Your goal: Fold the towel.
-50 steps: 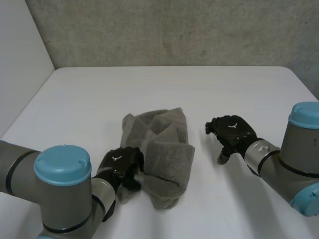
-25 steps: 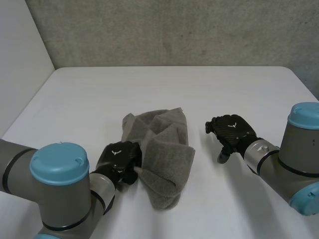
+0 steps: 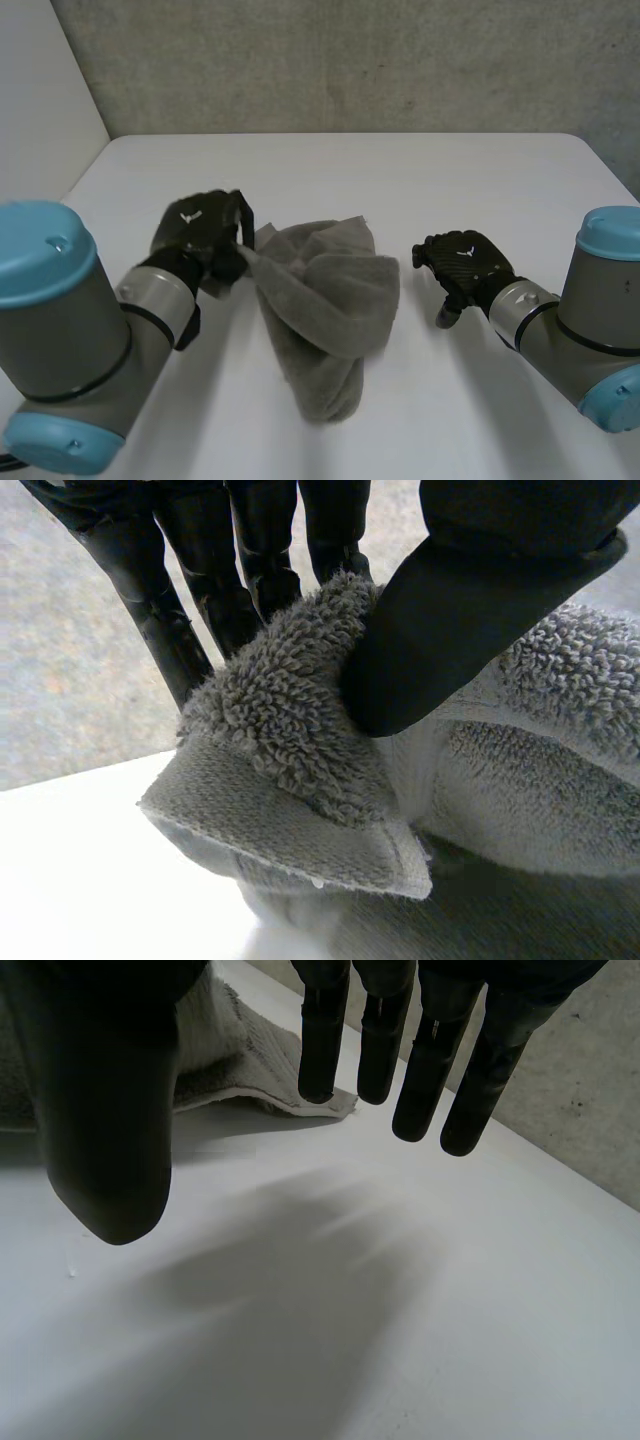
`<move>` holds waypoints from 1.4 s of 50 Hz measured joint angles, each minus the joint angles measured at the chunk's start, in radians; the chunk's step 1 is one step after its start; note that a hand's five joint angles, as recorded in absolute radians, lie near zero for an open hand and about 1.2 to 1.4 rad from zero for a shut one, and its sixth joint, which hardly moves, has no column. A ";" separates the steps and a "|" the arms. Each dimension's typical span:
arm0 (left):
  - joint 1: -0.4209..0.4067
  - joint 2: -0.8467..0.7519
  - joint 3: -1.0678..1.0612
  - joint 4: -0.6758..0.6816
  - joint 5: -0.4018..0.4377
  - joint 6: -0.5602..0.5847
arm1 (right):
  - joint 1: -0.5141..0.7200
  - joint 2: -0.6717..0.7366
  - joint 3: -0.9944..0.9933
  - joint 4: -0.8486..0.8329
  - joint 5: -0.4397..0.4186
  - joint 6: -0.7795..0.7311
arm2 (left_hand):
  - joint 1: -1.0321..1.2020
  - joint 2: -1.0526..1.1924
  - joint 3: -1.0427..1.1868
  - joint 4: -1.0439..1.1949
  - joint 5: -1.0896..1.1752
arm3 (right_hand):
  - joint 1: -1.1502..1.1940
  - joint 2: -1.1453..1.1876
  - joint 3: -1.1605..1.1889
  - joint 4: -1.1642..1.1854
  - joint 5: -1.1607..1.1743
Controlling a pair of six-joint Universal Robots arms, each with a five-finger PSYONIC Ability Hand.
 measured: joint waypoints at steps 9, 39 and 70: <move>0.025 0.007 0.030 -0.024 0.001 -0.003 | 0.000 0.003 -0.004 -0.001 0.000 0.000 | 0.000 0.000 0.000 0.000 0.000 | 0.000 0.000 0.000 0.000 0.000; 0.061 0.187 0.079 -0.103 0.004 0.001 | 0.000 0.021 -0.011 0.000 0.001 0.000 | 0.000 0.001 0.001 0.000 0.000 | 0.000 0.000 0.000 0.000 -0.002; 0.069 0.214 0.102 -0.134 0.007 0.001 | 0.001 0.035 -0.022 0.000 0.002 0.000 | 0.000 0.001 0.001 0.001 0.000 | -0.003 0.000 -0.004 -0.005 -0.003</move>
